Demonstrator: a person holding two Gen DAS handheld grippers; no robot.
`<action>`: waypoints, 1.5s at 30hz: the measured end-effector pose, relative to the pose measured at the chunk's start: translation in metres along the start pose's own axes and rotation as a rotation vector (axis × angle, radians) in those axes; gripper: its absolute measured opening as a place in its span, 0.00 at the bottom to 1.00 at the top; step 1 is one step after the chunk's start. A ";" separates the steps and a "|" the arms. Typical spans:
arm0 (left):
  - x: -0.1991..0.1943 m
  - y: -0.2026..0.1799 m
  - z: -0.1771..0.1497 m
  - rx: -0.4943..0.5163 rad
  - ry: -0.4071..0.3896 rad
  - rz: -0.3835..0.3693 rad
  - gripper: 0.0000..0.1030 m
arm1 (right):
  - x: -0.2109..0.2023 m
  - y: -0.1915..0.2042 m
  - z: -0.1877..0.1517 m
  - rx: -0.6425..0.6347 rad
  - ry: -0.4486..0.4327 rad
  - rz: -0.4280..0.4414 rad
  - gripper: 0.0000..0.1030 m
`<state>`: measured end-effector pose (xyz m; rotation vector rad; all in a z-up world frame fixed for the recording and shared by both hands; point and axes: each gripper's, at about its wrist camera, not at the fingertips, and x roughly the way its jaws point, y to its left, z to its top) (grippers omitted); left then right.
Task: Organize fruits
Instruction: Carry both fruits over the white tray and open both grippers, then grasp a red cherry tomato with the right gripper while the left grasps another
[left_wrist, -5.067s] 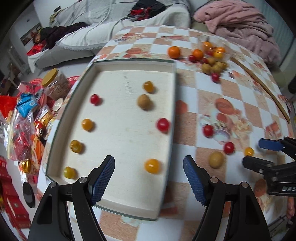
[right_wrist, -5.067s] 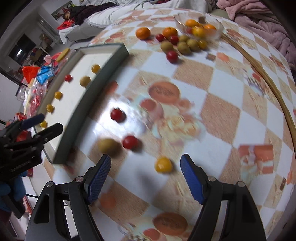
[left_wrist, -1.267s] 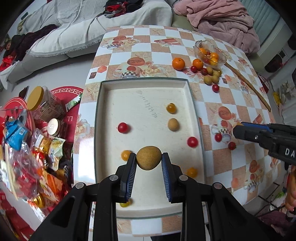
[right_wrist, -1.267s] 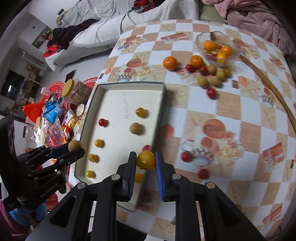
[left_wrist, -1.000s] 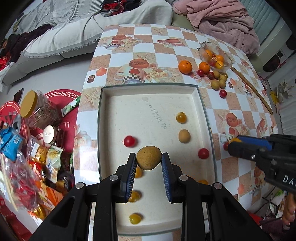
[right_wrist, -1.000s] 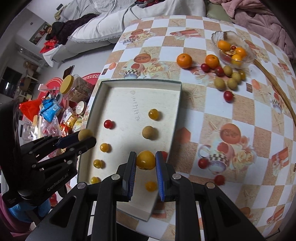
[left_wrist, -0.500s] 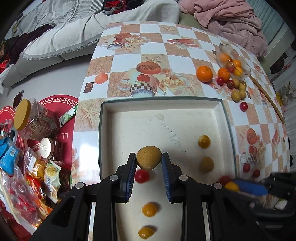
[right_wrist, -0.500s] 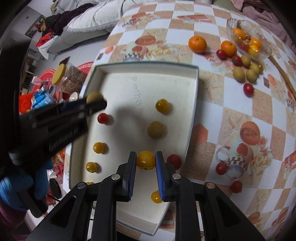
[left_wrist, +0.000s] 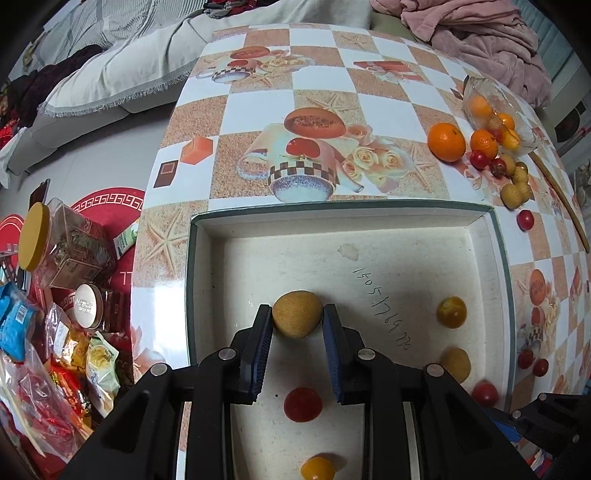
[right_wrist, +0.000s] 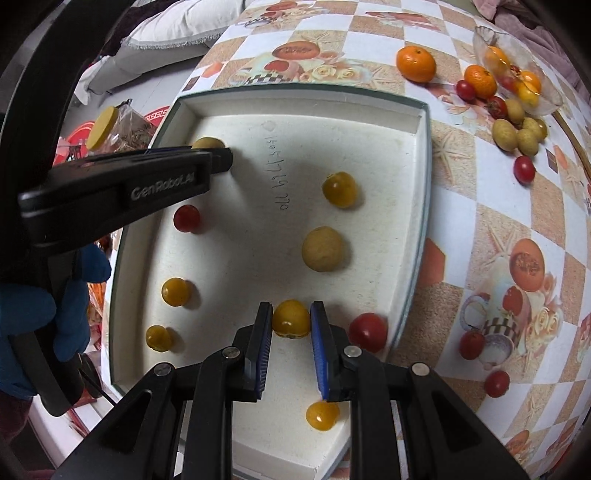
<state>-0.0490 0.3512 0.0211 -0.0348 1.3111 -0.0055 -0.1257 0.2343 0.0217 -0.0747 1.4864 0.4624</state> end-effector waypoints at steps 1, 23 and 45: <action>0.001 0.000 0.000 0.005 -0.002 0.004 0.28 | 0.003 0.001 0.000 -0.007 0.001 -0.004 0.22; -0.011 -0.006 0.002 0.035 -0.046 0.035 0.71 | -0.016 0.024 -0.018 -0.099 -0.061 -0.009 0.73; -0.064 -0.162 -0.027 0.358 -0.106 -0.163 0.71 | -0.055 -0.137 -0.088 0.229 -0.112 -0.113 0.73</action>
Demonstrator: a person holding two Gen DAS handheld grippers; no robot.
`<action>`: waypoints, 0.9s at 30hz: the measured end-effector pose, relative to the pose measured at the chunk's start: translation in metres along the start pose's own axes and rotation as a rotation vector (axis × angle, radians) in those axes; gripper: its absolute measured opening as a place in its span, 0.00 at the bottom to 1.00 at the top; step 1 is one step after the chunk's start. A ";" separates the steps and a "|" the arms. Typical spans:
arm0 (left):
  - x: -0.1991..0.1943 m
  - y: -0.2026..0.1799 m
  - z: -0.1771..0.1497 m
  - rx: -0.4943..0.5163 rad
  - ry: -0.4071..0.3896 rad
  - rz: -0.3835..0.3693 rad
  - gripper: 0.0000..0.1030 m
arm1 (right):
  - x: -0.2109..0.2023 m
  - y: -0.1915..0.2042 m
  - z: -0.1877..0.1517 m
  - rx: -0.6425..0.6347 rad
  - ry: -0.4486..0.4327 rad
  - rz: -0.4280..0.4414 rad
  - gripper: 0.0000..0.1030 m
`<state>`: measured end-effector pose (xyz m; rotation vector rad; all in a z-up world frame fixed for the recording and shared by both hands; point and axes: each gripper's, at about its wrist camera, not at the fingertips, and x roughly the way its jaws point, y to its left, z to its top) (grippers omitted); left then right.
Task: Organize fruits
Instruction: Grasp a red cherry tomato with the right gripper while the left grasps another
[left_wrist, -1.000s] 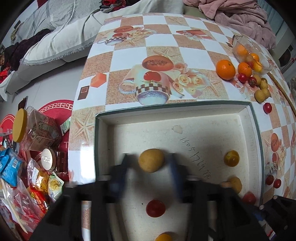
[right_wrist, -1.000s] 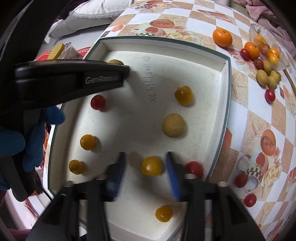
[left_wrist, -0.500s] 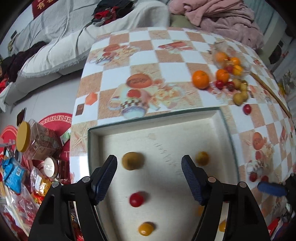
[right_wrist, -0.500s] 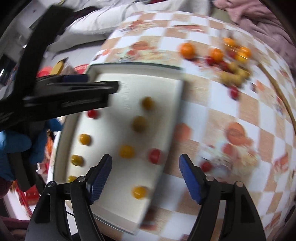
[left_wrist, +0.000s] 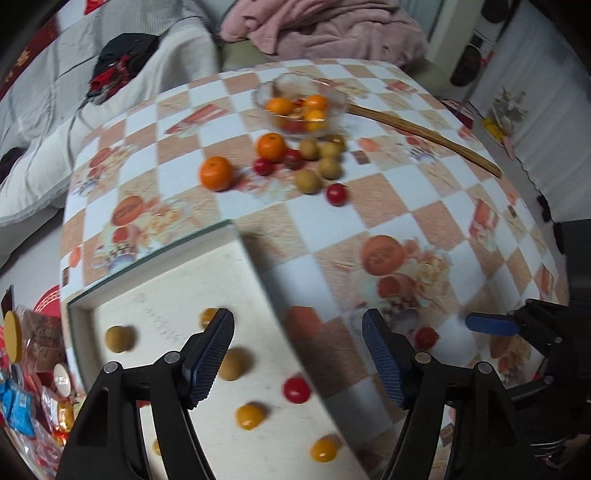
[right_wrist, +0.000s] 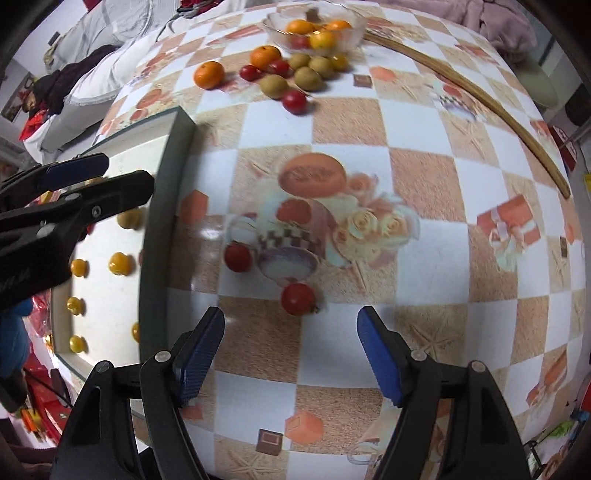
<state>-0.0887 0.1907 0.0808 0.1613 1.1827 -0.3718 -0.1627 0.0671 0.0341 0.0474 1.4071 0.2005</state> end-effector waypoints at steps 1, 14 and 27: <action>0.003 -0.007 0.000 0.016 0.006 -0.014 0.71 | 0.001 -0.002 -0.002 0.007 -0.002 0.004 0.68; 0.031 -0.028 -0.001 0.091 0.087 0.001 0.71 | 0.021 -0.004 -0.003 0.002 -0.055 0.026 0.49; 0.082 -0.027 0.074 -0.051 0.052 0.039 0.71 | 0.022 0.003 -0.005 -0.034 -0.092 0.002 0.44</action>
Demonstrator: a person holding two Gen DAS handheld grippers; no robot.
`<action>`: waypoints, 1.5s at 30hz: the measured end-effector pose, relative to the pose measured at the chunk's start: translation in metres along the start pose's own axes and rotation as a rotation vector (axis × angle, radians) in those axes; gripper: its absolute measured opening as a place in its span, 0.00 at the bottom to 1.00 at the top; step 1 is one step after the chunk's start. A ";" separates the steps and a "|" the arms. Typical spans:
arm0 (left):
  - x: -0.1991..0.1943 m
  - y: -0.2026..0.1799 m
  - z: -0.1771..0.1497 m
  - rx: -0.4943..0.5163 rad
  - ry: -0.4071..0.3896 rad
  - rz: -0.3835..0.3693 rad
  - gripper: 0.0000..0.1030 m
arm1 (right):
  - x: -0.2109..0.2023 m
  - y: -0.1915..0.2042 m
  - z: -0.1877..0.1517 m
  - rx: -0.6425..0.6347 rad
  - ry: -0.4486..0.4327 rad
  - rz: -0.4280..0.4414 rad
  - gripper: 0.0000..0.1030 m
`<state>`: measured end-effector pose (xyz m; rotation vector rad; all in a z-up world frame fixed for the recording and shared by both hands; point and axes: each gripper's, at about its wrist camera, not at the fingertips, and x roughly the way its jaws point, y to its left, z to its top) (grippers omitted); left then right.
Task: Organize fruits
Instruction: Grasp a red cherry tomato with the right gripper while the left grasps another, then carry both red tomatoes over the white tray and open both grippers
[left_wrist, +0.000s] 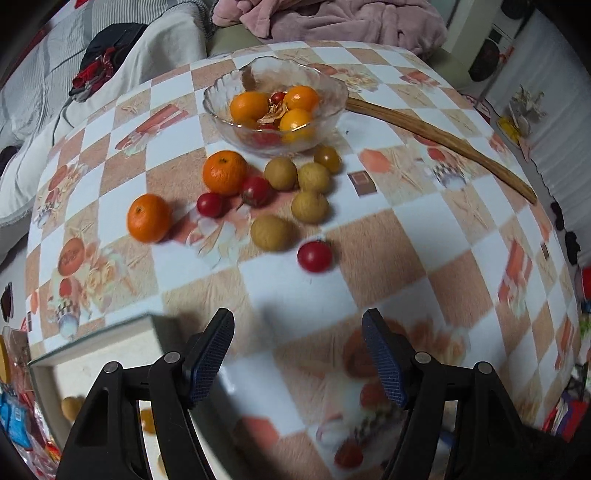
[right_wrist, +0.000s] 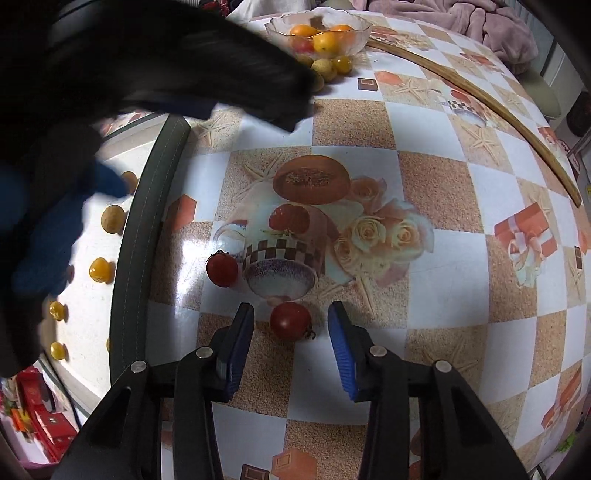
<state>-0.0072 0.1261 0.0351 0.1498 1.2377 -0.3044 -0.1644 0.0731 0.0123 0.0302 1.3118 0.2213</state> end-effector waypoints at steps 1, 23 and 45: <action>0.007 -0.002 0.006 -0.012 0.006 0.002 0.71 | 0.000 0.000 0.000 -0.002 -0.001 -0.003 0.44; 0.002 -0.004 0.012 -0.062 -0.009 -0.008 0.23 | -0.019 -0.079 0.011 0.203 0.025 0.130 0.24; -0.097 0.109 -0.121 -0.290 -0.023 0.050 0.23 | -0.046 0.012 0.048 0.041 0.024 0.175 0.24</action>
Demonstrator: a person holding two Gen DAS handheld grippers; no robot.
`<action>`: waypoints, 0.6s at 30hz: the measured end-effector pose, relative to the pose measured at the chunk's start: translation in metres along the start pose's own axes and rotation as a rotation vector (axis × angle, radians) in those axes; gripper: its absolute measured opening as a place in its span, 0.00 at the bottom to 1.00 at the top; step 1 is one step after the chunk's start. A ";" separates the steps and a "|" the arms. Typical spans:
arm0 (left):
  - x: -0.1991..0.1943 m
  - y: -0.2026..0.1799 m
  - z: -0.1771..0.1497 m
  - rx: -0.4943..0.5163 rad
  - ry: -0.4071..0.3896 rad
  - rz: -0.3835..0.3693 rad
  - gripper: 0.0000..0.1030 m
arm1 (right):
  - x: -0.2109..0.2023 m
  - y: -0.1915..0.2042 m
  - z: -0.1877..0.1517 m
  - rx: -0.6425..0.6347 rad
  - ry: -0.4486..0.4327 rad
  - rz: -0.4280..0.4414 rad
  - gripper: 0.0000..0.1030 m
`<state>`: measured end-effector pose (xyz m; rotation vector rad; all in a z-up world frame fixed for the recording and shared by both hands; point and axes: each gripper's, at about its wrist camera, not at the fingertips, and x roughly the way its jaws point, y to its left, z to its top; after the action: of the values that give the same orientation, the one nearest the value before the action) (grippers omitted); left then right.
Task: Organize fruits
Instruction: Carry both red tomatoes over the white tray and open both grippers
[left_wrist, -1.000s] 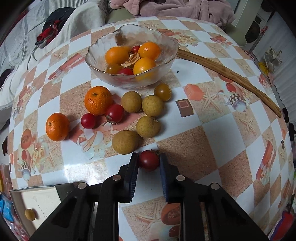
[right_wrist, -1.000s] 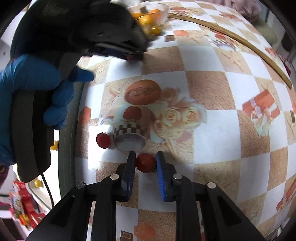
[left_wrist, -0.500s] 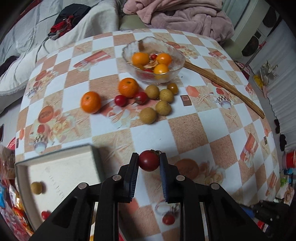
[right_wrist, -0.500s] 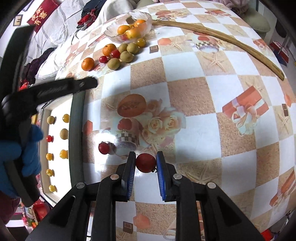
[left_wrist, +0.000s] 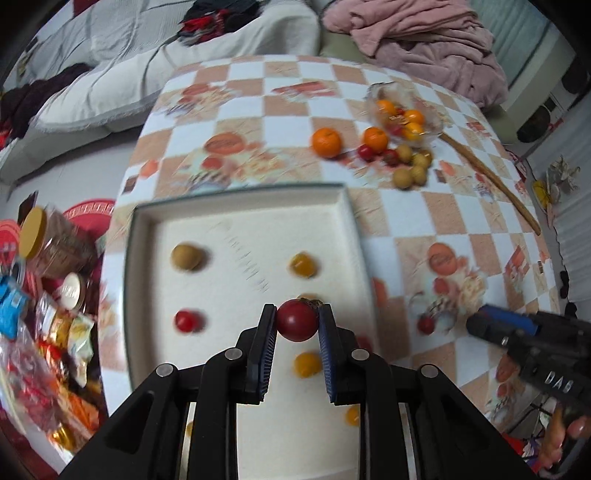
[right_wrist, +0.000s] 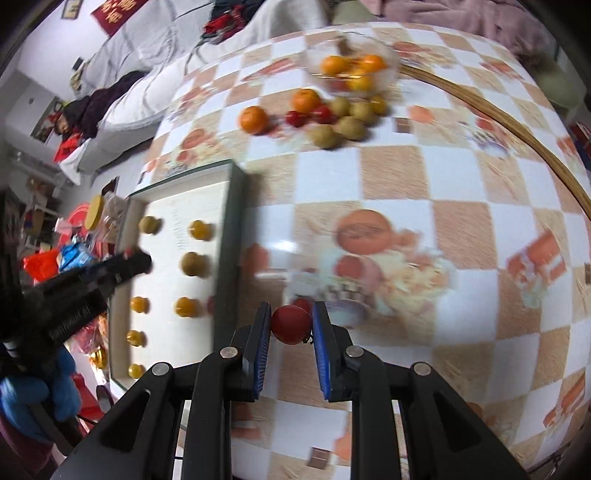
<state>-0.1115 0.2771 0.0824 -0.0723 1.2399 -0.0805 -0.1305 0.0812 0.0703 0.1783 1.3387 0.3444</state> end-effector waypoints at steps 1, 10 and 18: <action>0.001 0.008 -0.006 -0.016 0.009 0.005 0.23 | 0.002 0.007 0.002 -0.015 0.002 0.005 0.24; 0.025 0.027 -0.038 -0.027 0.047 0.037 0.23 | 0.031 0.063 0.028 -0.119 0.035 0.040 0.24; 0.036 0.038 -0.049 -0.060 0.061 0.030 0.23 | 0.059 0.091 0.043 -0.159 0.068 0.055 0.24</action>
<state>-0.1453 0.3108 0.0286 -0.1037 1.3046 -0.0200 -0.0909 0.1896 0.0550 0.0713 1.3682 0.5054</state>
